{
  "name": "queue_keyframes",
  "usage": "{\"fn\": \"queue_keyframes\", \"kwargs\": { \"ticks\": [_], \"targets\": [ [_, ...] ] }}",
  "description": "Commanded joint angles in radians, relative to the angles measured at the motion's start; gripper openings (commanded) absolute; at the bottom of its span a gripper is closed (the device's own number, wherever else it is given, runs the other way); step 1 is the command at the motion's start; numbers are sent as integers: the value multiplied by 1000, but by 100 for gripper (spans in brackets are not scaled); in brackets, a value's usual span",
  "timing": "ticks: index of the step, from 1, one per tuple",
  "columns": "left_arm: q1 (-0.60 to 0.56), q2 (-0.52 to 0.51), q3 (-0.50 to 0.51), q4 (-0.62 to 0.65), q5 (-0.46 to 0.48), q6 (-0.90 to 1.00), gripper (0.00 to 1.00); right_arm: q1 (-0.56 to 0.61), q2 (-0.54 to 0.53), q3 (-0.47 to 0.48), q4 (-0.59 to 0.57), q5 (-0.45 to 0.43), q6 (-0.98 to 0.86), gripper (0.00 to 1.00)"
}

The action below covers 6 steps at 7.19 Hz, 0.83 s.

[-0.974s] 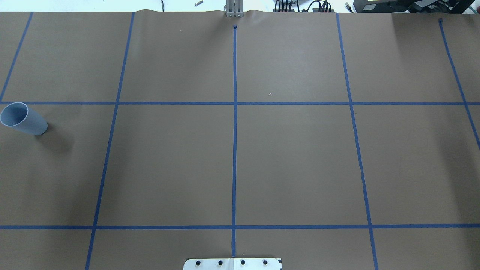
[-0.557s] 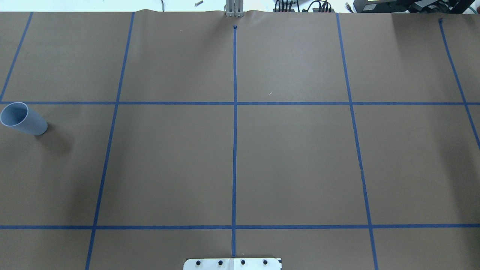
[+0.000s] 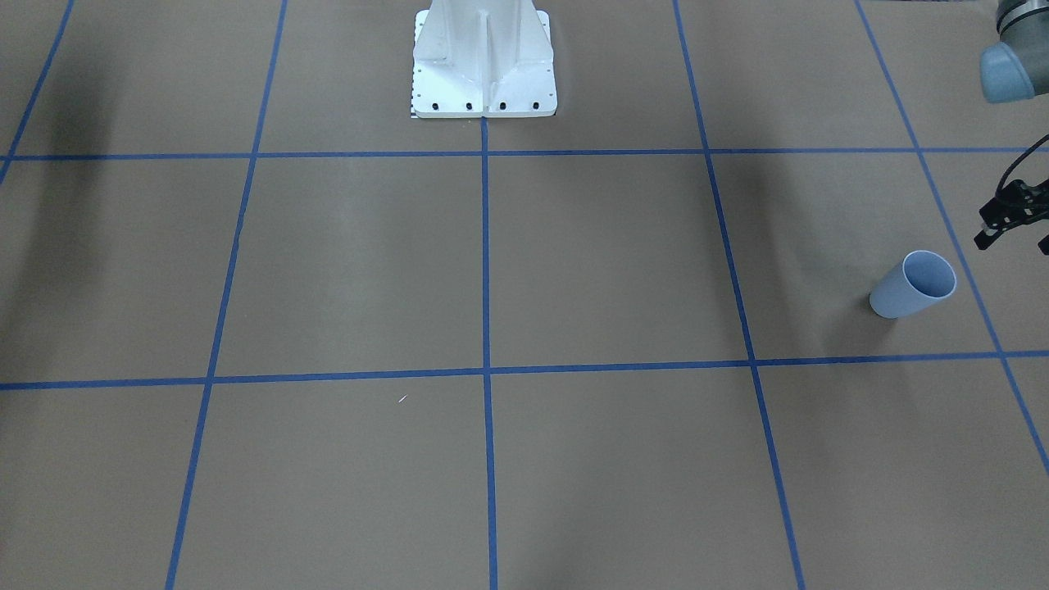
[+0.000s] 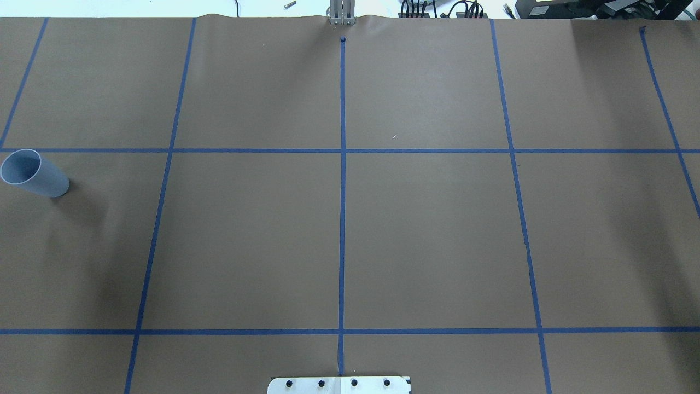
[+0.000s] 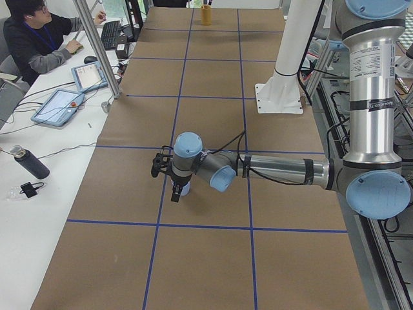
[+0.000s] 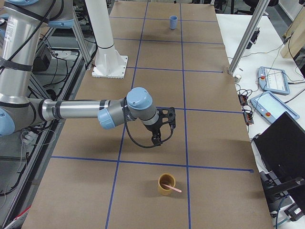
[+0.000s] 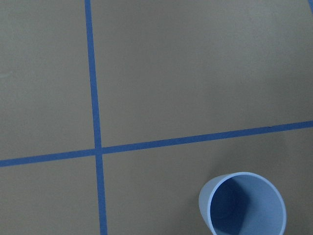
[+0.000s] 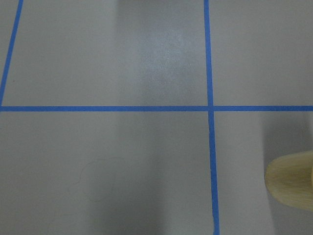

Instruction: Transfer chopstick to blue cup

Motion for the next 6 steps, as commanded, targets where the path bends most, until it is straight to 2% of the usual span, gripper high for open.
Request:
{"fn": "queue_keyframes", "kwargs": {
  "ticks": [1,4,5,6],
  "targets": [
    [34,-20,75,-59,10,-17,93,-9,-1,1,1,-4,3,100],
    [39,-96,117,-56,-3,-25,93,-9,-1,-4,21,-6,1,100],
    [49,-98,144,-61,3,-22,90,-11,-4,-6,23,-6,1,100],
    [92,-104,155,-62,7,-22,80,-11,-4,-6,23,-8,1,100]
  ]
}}
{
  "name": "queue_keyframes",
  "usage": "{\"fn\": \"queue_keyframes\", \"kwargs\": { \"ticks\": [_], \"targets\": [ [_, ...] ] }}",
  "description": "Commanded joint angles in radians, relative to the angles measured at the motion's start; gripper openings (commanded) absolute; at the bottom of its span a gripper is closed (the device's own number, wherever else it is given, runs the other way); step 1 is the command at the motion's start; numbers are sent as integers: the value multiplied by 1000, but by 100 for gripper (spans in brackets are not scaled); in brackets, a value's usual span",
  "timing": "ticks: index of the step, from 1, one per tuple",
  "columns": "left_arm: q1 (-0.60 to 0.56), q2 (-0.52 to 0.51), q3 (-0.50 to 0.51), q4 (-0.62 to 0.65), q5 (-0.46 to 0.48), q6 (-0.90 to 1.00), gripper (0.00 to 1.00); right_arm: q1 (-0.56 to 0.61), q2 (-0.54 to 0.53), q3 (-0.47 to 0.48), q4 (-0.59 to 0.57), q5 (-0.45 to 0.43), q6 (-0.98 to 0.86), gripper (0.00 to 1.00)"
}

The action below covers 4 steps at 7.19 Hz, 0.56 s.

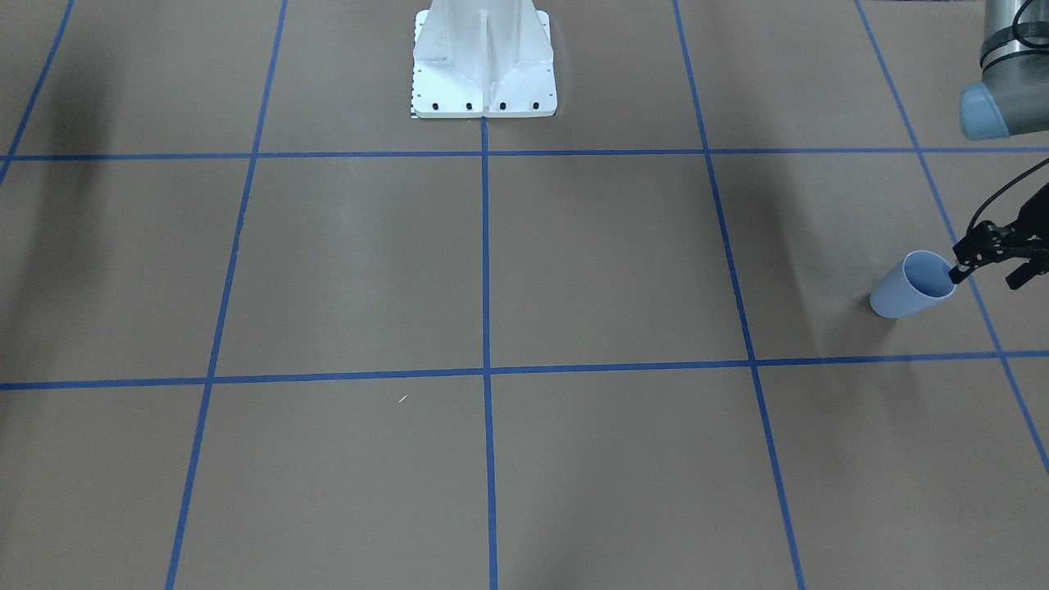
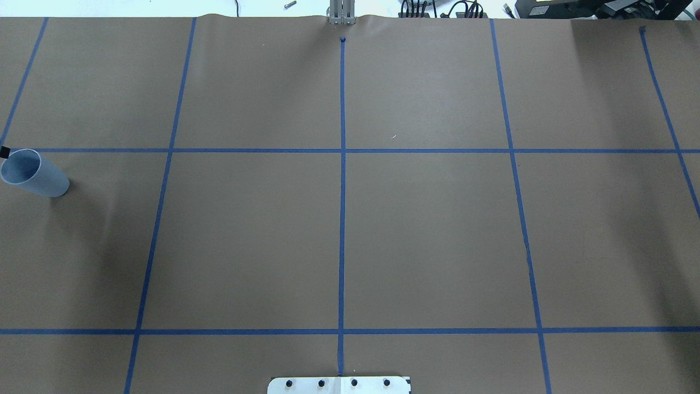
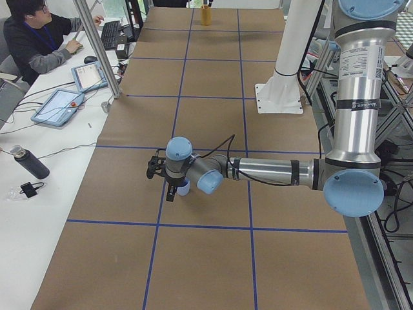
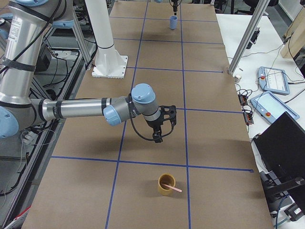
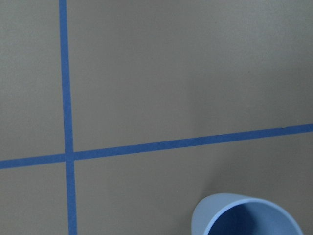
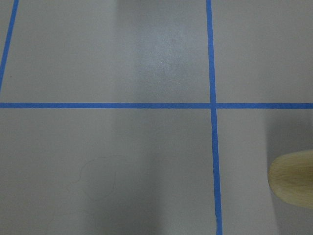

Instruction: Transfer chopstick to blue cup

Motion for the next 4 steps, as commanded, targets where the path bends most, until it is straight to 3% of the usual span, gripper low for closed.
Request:
{"fn": "queue_keyframes", "kwargs": {
  "ticks": [1,2,3,4],
  "targets": [
    [81,-8,24,-3,5,4,59,-2,-1,-1,3,-1,2,100],
    [107,-8,24,-15,6,1,57,-2,-1,-1,3,-3,3,100],
    [119,-11,35,-18,6,2,18,-2,-3,-1,3,-3,3,100],
    [118,-13,27,-18,2,4,0,-2,-1,-1,3,-3,3,100]
  ]
}}
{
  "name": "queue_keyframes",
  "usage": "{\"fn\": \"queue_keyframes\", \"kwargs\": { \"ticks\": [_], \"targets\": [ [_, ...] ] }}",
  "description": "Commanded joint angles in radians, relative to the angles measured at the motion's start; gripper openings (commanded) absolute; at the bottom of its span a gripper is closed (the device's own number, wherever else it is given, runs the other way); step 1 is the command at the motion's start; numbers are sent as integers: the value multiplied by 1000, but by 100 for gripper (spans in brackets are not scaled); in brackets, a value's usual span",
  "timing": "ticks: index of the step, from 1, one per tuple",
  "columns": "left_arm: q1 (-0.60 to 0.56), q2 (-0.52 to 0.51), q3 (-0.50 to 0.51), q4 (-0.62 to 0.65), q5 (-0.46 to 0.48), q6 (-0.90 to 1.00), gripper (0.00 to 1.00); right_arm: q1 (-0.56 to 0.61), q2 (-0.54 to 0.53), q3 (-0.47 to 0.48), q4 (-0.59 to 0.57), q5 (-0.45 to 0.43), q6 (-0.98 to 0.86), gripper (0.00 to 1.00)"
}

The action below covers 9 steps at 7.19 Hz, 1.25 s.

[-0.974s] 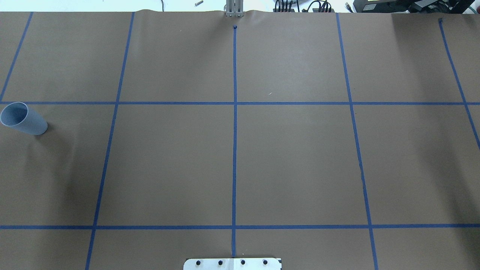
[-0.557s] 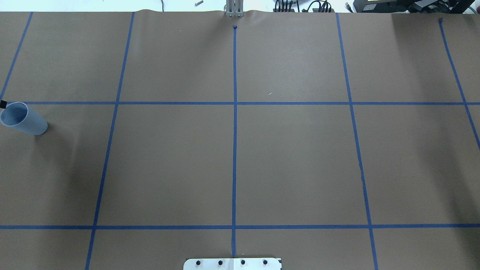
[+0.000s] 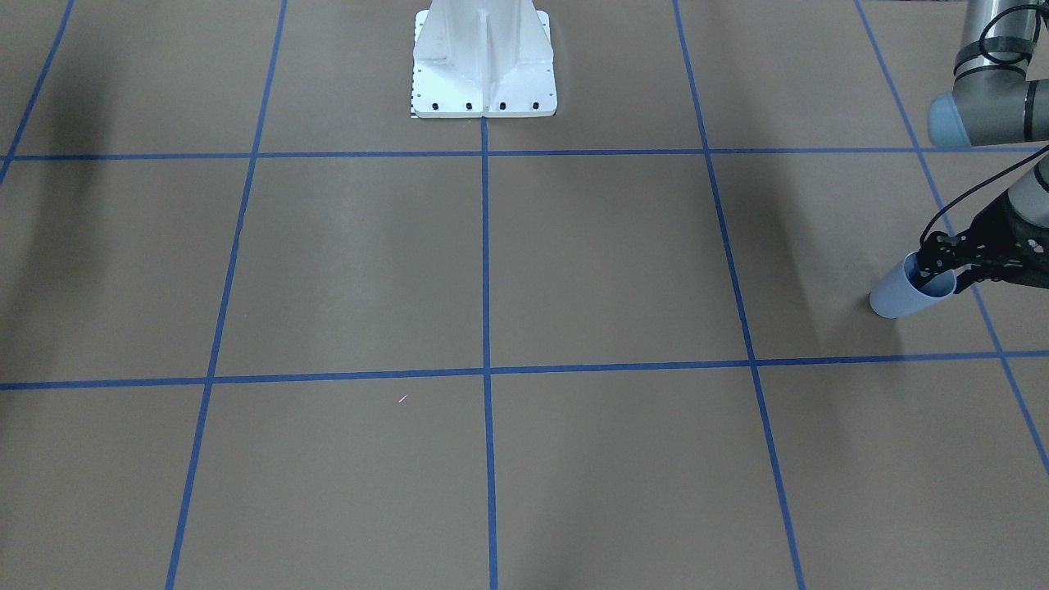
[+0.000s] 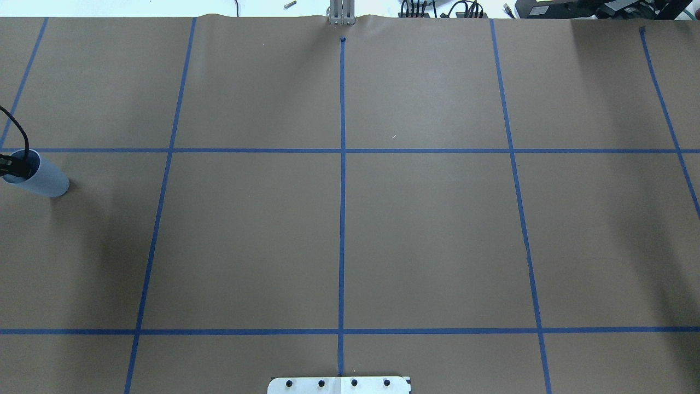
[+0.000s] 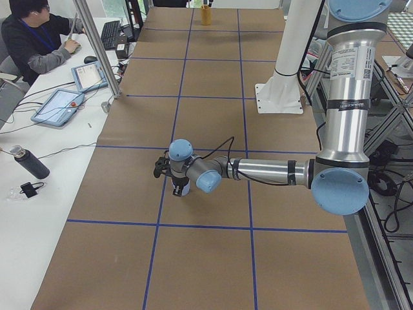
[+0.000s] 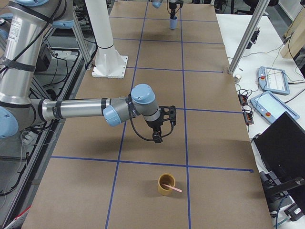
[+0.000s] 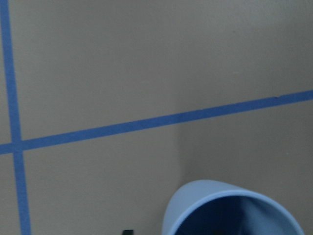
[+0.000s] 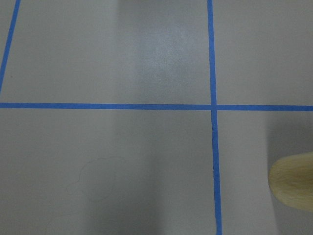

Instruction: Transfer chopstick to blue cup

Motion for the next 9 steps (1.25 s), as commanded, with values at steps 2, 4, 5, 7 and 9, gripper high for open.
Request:
{"fn": "queue_keyframes", "kwargs": {
  "ticks": [2,4,5,7,9],
  "targets": [
    [7,-68,-6,17,-69,-3,0,0,1,0,2,0,2,100],
    [-8,-177,-64,147,-99,-85,0,0,2,0,2,0,2,100],
    [3,-258,-118,225,-90,-227,0,0,2,0,2,0,5,100],
    [219,-445,-138,293,55,-537,0,0,4,-8,2,1,5,100],
    [430,-658,-137,507,235,-731,0,0,5,-26,2,1,6,100]
  ]
}}
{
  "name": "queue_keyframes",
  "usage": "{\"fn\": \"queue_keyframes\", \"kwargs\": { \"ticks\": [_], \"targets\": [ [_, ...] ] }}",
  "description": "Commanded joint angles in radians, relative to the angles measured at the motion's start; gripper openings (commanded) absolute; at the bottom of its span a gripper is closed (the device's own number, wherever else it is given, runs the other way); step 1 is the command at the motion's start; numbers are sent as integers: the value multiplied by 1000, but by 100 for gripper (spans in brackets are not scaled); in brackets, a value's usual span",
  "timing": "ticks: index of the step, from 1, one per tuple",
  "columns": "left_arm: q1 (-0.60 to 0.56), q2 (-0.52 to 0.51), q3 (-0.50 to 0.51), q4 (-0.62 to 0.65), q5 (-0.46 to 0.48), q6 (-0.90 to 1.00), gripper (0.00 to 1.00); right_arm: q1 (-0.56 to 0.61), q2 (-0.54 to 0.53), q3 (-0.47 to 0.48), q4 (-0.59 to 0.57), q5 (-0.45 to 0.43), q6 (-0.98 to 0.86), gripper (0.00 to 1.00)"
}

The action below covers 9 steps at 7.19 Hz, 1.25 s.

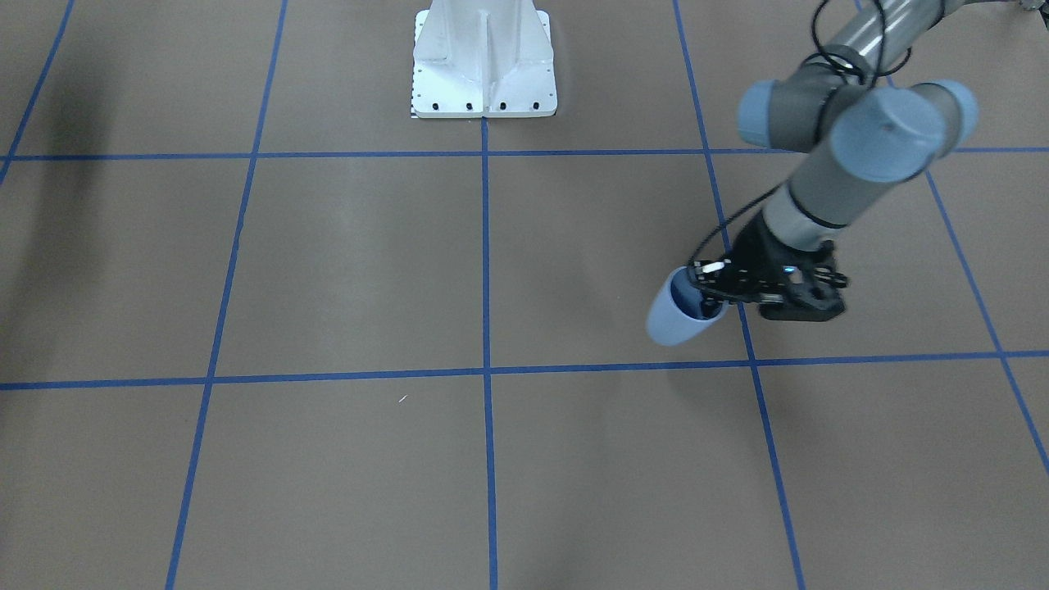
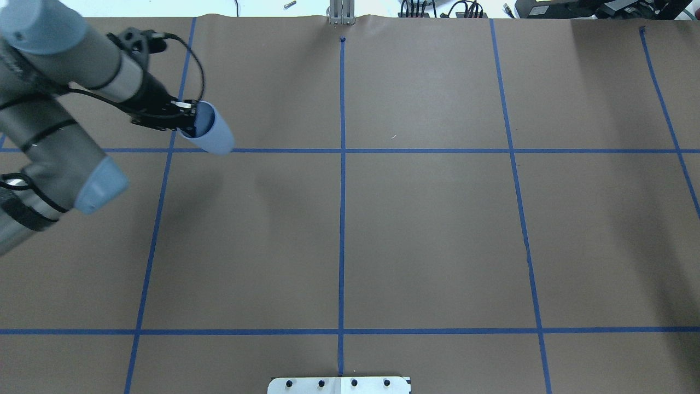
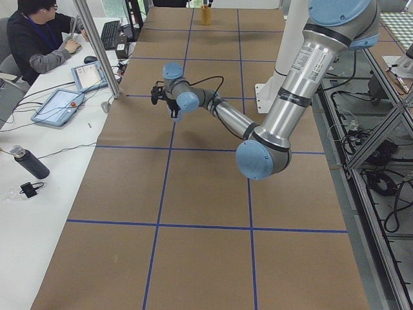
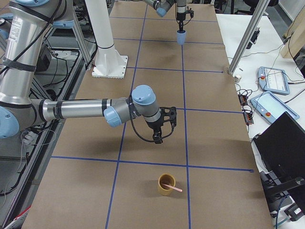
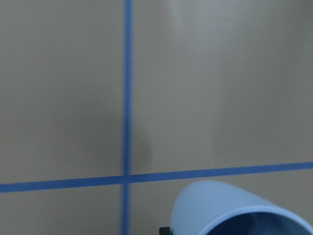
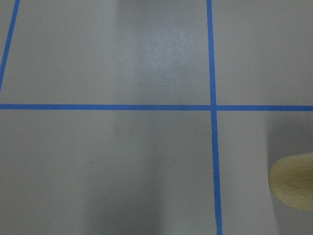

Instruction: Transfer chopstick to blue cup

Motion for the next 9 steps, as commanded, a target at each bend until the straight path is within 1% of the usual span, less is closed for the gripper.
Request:
{"fn": "queue_keyframes", "kwargs": {
  "ticks": [1,3,5,7,8,9],
  "targets": [
    [226,-176,8,131,179,-200,0,0,-1,-12,1,0,3,100],
    [353,-265,76,134,298,-270,0,0,-1,-18,2,0,3,100],
    [377,-268,73,158,308,-268,0,0,-1,-20,2,0,6,100],
    [377,-272,27,244,308,-258,0,0,-1,-21,2,2,17,100],
    [377,-262,30,249,311,-256,1,0,-1,-23,2,2,17,100],
    [378,-258,39,247,311,-241,32,0,-1,-23,2,2,17,100]
  ]
}}
